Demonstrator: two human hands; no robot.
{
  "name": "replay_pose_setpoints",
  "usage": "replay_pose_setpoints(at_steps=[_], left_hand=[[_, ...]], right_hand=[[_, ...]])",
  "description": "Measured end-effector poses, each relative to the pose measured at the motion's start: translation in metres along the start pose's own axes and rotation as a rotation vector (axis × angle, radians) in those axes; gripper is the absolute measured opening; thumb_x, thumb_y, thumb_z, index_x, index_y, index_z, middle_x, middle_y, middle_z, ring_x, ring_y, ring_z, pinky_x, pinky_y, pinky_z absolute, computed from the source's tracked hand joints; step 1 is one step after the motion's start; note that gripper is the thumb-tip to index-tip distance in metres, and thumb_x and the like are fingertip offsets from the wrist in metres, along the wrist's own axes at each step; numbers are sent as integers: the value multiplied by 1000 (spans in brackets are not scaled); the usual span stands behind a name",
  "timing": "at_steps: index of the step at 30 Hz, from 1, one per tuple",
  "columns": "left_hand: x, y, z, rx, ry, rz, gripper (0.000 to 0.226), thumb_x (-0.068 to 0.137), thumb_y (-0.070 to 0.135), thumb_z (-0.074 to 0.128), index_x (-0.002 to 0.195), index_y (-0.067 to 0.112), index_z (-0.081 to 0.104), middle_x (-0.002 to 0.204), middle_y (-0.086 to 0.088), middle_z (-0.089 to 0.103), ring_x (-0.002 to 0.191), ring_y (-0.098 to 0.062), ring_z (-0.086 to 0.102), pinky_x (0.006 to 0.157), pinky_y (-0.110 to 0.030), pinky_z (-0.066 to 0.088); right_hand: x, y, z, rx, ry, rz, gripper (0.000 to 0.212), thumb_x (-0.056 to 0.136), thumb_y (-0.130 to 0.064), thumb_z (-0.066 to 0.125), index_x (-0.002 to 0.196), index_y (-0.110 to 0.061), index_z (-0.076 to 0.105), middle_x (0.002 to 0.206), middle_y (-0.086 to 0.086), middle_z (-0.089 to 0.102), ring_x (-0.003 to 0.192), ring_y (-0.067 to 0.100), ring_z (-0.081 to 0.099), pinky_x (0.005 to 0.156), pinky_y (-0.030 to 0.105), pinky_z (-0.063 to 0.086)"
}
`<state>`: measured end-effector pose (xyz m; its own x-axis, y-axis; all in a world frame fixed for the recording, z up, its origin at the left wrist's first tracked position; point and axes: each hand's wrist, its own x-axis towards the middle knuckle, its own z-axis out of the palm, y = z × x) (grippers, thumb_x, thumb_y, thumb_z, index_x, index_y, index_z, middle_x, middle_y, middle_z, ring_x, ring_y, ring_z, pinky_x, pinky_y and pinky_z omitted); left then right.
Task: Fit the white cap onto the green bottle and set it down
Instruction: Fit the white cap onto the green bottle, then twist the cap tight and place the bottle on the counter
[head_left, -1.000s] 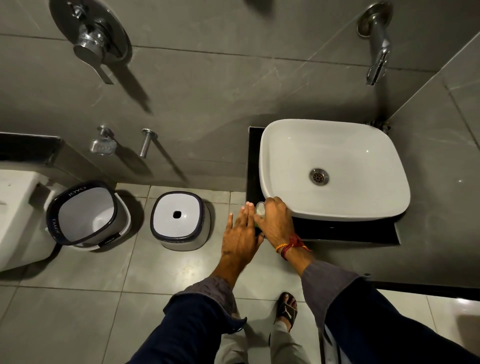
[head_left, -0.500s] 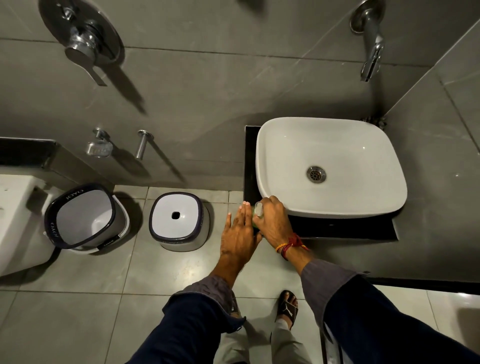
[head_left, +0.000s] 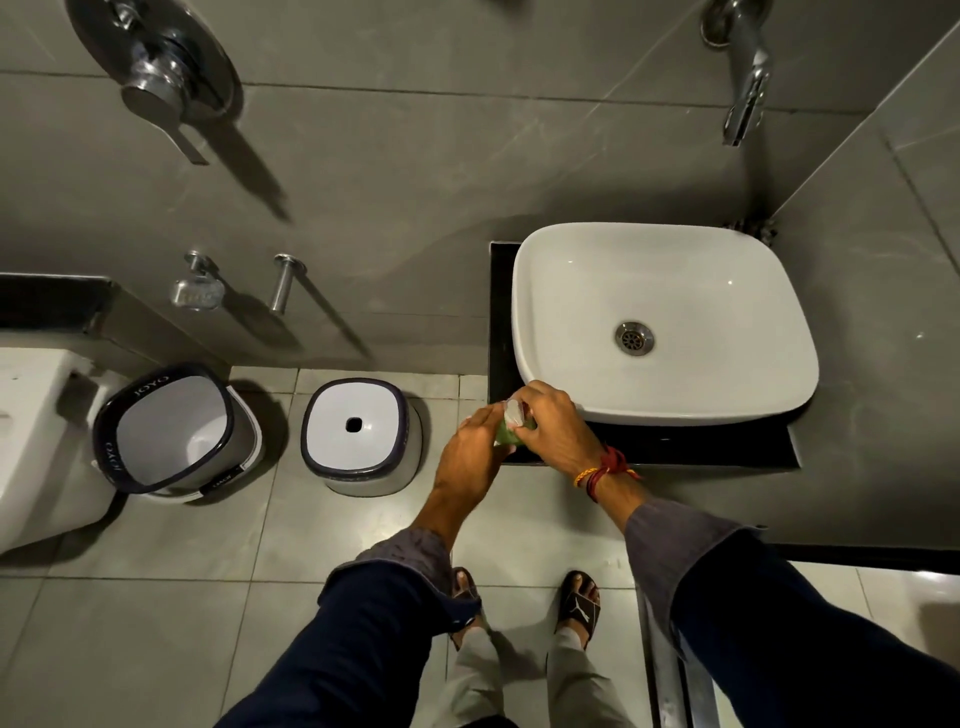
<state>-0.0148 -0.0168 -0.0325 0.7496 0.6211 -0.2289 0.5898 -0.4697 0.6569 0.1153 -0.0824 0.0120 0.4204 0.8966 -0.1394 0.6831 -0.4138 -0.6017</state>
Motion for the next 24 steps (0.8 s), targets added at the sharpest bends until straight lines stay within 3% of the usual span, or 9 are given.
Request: replay_pose_setpoints(at_steps=[3, 9, 19, 21, 24], left_hand=[[-1, 5, 3, -18, 24, -17, 53, 99, 16, 66, 148, 12, 48, 145, -10, 59, 131, -28, 58, 113, -40, 49], [1, 5, 3, 12, 11, -10, 54, 97, 12, 67, 147, 14, 48, 148, -8, 55, 134, -30, 54, 109, -45, 52], [-2, 4, 5, -125, 71, -17, 53, 96, 12, 69, 146, 15, 52, 145, -8, 59, 133, -26, 57, 111, -42, 52], [-1, 3, 3, -121, 52, -10, 52, 95, 12, 70, 145, 15, 53, 143, -8, 61, 131, -27, 59, 110, -43, 53], [1, 2, 0, -77, 27, 6, 51, 94, 15, 72, 143, 14, 54, 140, -8, 62, 127, -26, 61, 107, -43, 54]], right_hand=[[4, -1, 3, -29, -39, -5, 33, 81, -10, 79, 113, -5, 70, 112, 11, 66, 104, 24, 63, 91, 29, 52], [-4, -3, 18, -45, 100, 32, 21, 84, -8, 75, 104, -5, 70, 107, 11, 66, 101, 23, 63, 95, 36, 56], [-14, -20, 46, 126, 334, 321, 27, 90, -16, 70, 113, -2, 66, 115, 15, 63, 109, 29, 62, 98, 41, 56], [-12, -15, 39, 139, 291, 294, 25, 88, -16, 72, 109, -3, 69, 111, 13, 64, 104, 25, 64, 95, 33, 56], [-6, 2, 18, 98, 84, 184, 30, 79, -12, 80, 106, -5, 71, 104, 9, 65, 91, 17, 61, 83, 22, 48]])
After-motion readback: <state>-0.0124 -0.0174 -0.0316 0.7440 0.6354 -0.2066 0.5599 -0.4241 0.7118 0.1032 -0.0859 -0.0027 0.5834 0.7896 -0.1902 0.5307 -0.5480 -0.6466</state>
